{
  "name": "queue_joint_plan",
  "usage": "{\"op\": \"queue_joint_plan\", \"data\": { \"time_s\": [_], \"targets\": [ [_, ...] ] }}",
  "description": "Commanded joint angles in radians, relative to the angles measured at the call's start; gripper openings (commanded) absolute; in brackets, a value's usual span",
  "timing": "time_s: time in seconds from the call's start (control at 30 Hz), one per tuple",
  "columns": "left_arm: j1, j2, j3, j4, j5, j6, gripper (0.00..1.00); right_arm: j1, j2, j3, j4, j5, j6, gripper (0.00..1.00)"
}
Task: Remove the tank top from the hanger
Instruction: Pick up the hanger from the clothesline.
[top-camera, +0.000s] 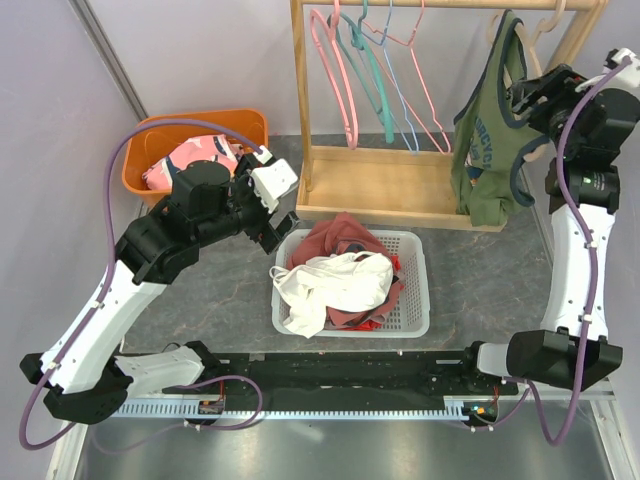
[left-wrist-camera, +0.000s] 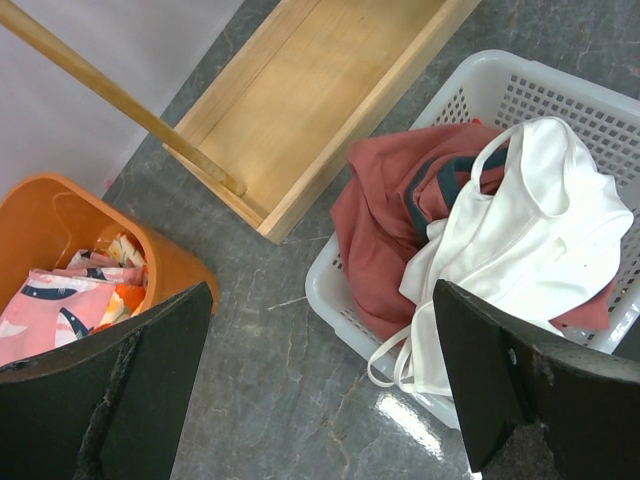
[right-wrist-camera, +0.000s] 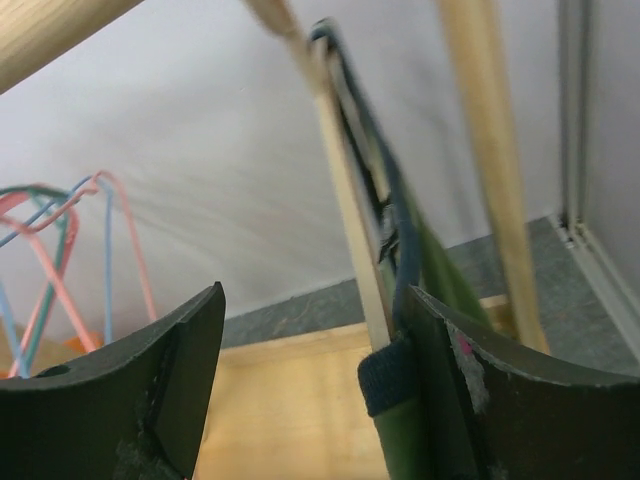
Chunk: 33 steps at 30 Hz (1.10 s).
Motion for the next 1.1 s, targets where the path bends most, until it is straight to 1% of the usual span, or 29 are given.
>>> {"op": "queue_joint_plan", "data": {
  "time_s": [0.0, 0.17, 0.2, 0.33, 0.47, 0.53, 0.6, 0.63, 0.7, 0.8, 0.9, 0.97, 1.07],
  "targets": [
    [0.008, -0.015, 0.016, 0.024, 0.020, -0.036, 0.99, 0.071, -0.003, 0.081, 0.020, -0.109, 0.006, 0.78],
    [0.012, -0.023, 0.016, 0.023, 0.020, -0.039, 0.99, 0.085, 0.017, 0.146, -0.035, -0.055, -0.026, 0.77],
    [0.012, -0.023, 0.013, 0.024, 0.019, -0.036, 0.99, 0.085, 0.037, 0.182, -0.055, -0.048, -0.036, 0.77],
    [0.015, -0.026, 0.009, 0.026, 0.023, -0.044, 0.99, 0.103, 0.095, 0.262, -0.169, 0.047, -0.097, 0.77],
    [0.022, -0.023, 0.015, 0.024, 0.025, -0.045, 0.99, 0.147, 0.155, 0.342, -0.229, 0.121, -0.138, 0.78],
    [0.025, -0.023, 0.015, 0.024, 0.031, -0.047, 0.99, 0.179, 0.213, 0.443, -0.306, 0.158, -0.174, 0.78],
    [0.029, -0.023, 0.015, 0.024, 0.034, -0.050, 0.99, 0.210, 0.268, 0.547, -0.363, 0.253, -0.203, 0.77],
    [0.034, -0.023, 0.015, 0.026, 0.038, -0.053, 0.99, 0.226, 0.279, 0.569, -0.403, 0.279, -0.224, 0.77],
    [0.037, -0.024, 0.012, 0.026, 0.040, -0.053, 0.99, 0.253, 0.279, 0.580, -0.414, 0.346, -0.235, 0.76],
    [0.039, -0.026, 0.010, 0.024, 0.037, -0.053, 0.99, 0.272, 0.265, 0.548, -0.409, 0.397, -0.254, 0.73],
    [0.040, -0.026, 0.007, 0.024, 0.040, -0.051, 0.99, 0.272, 0.261, 0.539, -0.423, 0.425, -0.269, 0.71],
    [0.040, -0.026, 0.006, 0.024, 0.041, -0.053, 0.99, 0.301, 0.256, 0.537, -0.447, 0.445, -0.275, 0.71],
    [0.042, -0.024, 0.006, 0.026, 0.045, -0.056, 0.99, 0.302, 0.229, 0.497, -0.429, 0.465, -0.283, 0.69]
  ]
}}
